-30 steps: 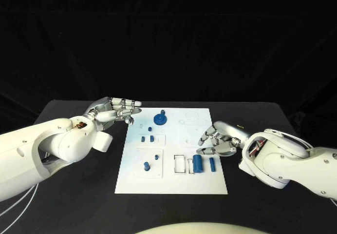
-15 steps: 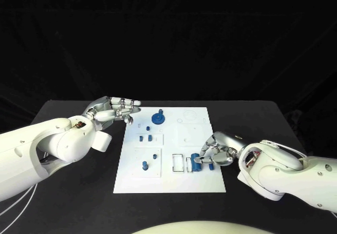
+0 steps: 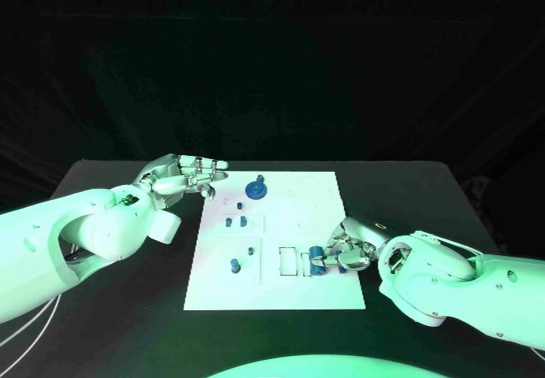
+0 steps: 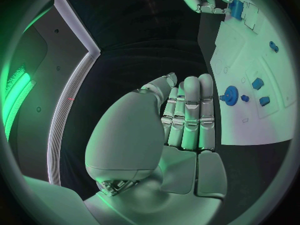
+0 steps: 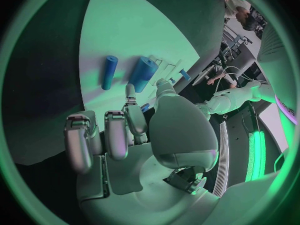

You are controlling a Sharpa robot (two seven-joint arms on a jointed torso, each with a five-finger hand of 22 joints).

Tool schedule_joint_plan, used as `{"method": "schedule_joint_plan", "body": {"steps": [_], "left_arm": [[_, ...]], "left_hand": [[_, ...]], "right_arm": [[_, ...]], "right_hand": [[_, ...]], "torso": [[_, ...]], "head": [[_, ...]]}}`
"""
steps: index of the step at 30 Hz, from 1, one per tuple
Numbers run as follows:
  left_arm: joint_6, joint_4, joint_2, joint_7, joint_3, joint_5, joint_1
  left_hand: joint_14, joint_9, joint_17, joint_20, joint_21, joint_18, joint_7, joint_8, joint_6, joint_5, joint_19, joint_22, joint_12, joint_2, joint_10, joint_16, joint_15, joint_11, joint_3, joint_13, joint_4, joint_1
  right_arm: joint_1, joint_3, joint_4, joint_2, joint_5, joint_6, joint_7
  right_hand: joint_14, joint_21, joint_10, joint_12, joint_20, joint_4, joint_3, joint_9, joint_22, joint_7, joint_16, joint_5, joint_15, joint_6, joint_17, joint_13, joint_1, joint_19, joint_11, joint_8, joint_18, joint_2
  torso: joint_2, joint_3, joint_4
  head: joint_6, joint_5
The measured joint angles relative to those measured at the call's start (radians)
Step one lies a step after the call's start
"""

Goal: Assemble the parts on the task board

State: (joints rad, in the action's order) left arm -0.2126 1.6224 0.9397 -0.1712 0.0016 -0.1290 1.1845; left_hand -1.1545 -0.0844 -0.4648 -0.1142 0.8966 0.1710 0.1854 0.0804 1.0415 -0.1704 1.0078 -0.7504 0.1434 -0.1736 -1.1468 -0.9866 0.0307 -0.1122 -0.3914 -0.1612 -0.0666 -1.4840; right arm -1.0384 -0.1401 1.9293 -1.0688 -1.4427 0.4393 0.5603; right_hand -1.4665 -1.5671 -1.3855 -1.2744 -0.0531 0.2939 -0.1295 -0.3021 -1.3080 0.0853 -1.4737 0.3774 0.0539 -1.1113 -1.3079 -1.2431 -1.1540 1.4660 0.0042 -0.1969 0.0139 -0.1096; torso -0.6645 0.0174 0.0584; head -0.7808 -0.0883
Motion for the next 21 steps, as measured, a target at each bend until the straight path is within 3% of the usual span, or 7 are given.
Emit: {"method": "schedule_joint_plan", "body": {"steps": [17,21], "left_arm": [[0.001,0.001,0.002,0.003,-0.001,0.000,0.000],[0.001,0.002,0.003,0.004,-0.001,0.000,0.000]], "left_hand": [[0.000,0.000,0.000,0.000,-0.004,0.000,0.000,0.000,0.000,0.000,0.000,0.000,0.000,0.000,0.000,0.000,0.000,0.000,0.000,0.000,0.000,0.000],[0.000,0.000,0.000,0.000,-0.004,0.000,0.000,0.000,0.000,0.000,0.000,0.000,0.000,0.000,0.000,0.000,0.000,0.000,0.000,0.000,0.000,0.000]], "right_arm": [[0.035,0.005,-0.055,0.072,-0.030,0.004,0.042],[0.037,0.006,-0.058,0.076,-0.036,0.007,0.044]], "right_hand": [[0.000,0.001,0.000,0.000,0.000,0.000,-0.011,-0.015,0.000,-0.009,0.000,-0.014,0.000,-0.002,0.000,-0.005,0.008,0.000,0.000,-0.012,0.000,0.000],[0.003,0.001,0.000,0.000,0.000,0.000,-0.011,-0.026,0.000,-0.009,0.000,0.008,0.004,-0.002,0.000,-0.010,-0.014,0.000,0.000,-0.016,0.000,0.021]], "torso": [[0.000,0.0008,0.0005],[0.001,0.0012,0.0002]], "head": [[0.002,-0.001],[0.002,0.000]]}}
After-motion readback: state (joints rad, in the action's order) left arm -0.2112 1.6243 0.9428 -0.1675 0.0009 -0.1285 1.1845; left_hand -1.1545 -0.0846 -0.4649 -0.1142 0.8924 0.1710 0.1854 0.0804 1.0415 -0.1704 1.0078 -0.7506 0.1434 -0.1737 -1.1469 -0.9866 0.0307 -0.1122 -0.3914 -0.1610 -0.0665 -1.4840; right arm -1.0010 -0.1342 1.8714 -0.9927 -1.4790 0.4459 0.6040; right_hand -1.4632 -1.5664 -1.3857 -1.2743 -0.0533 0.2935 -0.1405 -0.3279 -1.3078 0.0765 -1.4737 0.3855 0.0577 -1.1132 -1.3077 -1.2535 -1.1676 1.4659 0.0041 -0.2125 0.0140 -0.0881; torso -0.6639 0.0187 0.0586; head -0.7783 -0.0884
